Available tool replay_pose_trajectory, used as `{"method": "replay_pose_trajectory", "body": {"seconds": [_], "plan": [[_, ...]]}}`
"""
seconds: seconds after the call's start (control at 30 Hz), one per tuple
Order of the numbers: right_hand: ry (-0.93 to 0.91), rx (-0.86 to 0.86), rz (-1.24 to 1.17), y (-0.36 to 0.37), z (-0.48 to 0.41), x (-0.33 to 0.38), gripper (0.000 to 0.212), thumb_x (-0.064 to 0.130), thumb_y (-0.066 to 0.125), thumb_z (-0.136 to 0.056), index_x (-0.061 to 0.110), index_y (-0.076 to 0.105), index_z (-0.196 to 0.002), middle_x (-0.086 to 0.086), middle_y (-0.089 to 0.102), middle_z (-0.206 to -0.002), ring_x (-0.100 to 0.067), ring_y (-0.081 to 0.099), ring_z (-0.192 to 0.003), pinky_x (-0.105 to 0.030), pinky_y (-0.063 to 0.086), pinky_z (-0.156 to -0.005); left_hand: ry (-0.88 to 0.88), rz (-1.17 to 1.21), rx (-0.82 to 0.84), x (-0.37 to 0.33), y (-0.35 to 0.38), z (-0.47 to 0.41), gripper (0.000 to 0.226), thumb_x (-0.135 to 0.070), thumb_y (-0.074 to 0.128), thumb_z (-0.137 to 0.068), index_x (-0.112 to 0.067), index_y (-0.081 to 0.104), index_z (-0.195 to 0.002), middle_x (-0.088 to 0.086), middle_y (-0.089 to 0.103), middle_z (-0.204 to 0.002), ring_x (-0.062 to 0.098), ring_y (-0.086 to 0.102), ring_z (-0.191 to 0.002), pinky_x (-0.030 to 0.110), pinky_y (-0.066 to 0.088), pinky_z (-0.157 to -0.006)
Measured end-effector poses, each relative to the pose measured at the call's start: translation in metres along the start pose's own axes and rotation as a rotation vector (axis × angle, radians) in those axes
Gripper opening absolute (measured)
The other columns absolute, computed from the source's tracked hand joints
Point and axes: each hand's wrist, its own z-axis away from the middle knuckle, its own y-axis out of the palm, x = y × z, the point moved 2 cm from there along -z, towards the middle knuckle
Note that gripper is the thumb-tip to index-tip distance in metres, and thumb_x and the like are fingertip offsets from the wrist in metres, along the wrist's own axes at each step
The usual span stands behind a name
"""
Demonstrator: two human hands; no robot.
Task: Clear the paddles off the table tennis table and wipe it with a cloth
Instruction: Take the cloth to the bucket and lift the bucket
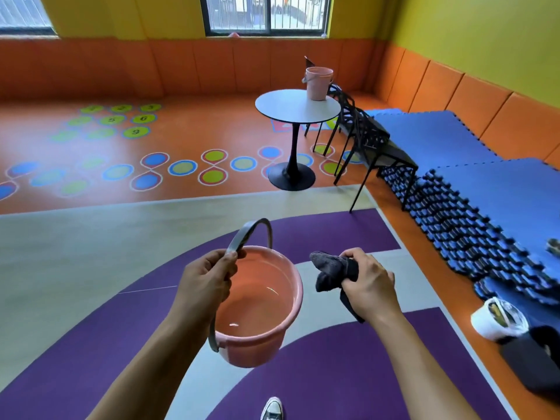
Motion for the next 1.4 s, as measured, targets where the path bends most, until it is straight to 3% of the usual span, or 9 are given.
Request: {"method": "replay_pose_trajectory", "body": {"seconds": [0.2, 0.33, 0.53, 0.73, 0.97, 1.17, 1.4], "plan": [[0.017, -0.019, 0.012, -0.008, -0.150, -0.008, 0.035, 0.018, 0.067, -0.086, 0.030, 0.056, -0.116, 0.002, 0.060, -0.104, -0.024, 0.059, -0.103, -0.038, 0.030, -0.089, 0.021, -0.013, 0.032, -0.035, 0.068, -0.141, 0.024, -0.020, 0.054, -0.103, -0.012, 0.075, -0.097, -0.006, 0.050, -0.063, 0.008, 0.037, -0.052, 0.023, 0.034, -0.051], [0.042, -0.030, 0.028, -0.012, -0.246, -0.023, 0.037, 0.017, 0.068, -0.085, 0.030, 0.056, -0.118, 0.001, 0.061, -0.107, -0.025, 0.060, -0.105, -0.042, 0.034, -0.095, 0.046, -0.019, 0.016, -0.057, 0.108, -0.231, 0.024, -0.020, 0.053, -0.104, -0.011, 0.074, -0.099, -0.010, 0.051, -0.060, 0.006, 0.039, -0.050, 0.017, 0.034, -0.046], [-0.015, -0.049, -0.048, -0.003, -0.430, -0.043, 0.037, 0.018, 0.068, -0.083, 0.029, 0.059, -0.117, 0.002, 0.064, -0.110, -0.026, 0.060, -0.107, -0.039, 0.032, -0.090, 0.015, 0.026, -0.032, -0.084, 0.183, -0.391, 0.025, -0.014, 0.048, -0.105, 0.002, 0.068, -0.103, -0.001, 0.046, -0.064, 0.009, 0.034, -0.050, 0.020, 0.029, -0.046], [-0.059, 0.021, -0.083, -0.001, -0.590, -0.050, 0.037, 0.020, 0.068, -0.084, 0.027, 0.060, -0.120, -0.001, 0.065, -0.112, -0.028, 0.059, -0.111, -0.035, 0.030, -0.089, -0.018, 0.029, -0.101, -0.111, 0.243, -0.523, 0.022, -0.015, 0.050, -0.103, -0.006, 0.070, -0.098, -0.002, 0.049, -0.062, 0.008, 0.037, -0.049, 0.023, 0.032, -0.048], [-0.074, 0.107, -0.087, 0.008, -0.757, -0.046, 0.039, 0.019, 0.072, -0.082, 0.030, 0.060, -0.118, 0.001, 0.065, -0.110, -0.027, 0.061, -0.108, -0.043, 0.040, -0.097, -0.017, 0.113, -0.106, -0.143, 0.289, -0.678, 0.022, -0.012, 0.051, -0.100, -0.003, 0.070, -0.097, -0.001, 0.047, -0.063, 0.010, 0.035, -0.047, 0.017, 0.032, -0.041], [-0.075, 0.057, -0.078, 0.029, -0.898, -0.026, 0.041, 0.014, 0.073, -0.079, 0.029, 0.062, -0.116, 0.000, 0.066, -0.115, -0.027, 0.060, -0.112, -0.041, 0.038, -0.093, -0.031, 0.128, -0.114, -0.146, 0.321, -0.818, 0.025, -0.021, 0.052, -0.103, -0.003, 0.069, -0.097, -0.003, 0.045, -0.059, 0.011, 0.031, -0.046, 0.019, 0.028, -0.042], [-0.059, 0.040, -0.084, 0.056, -1.062, 0.011, 0.038, 0.010, 0.070, -0.083, 0.021, 0.064, -0.118, -0.004, 0.066, -0.115, -0.031, 0.062, -0.108, -0.052, 0.045, -0.099, -0.017, 0.114, -0.035, -0.178, 0.348, -0.990, 0.024, -0.018, 0.051, -0.103, -0.004, 0.067, -0.093, -0.003, 0.043, -0.059, 0.009, 0.032, -0.047, 0.020, 0.026, -0.045]]}}
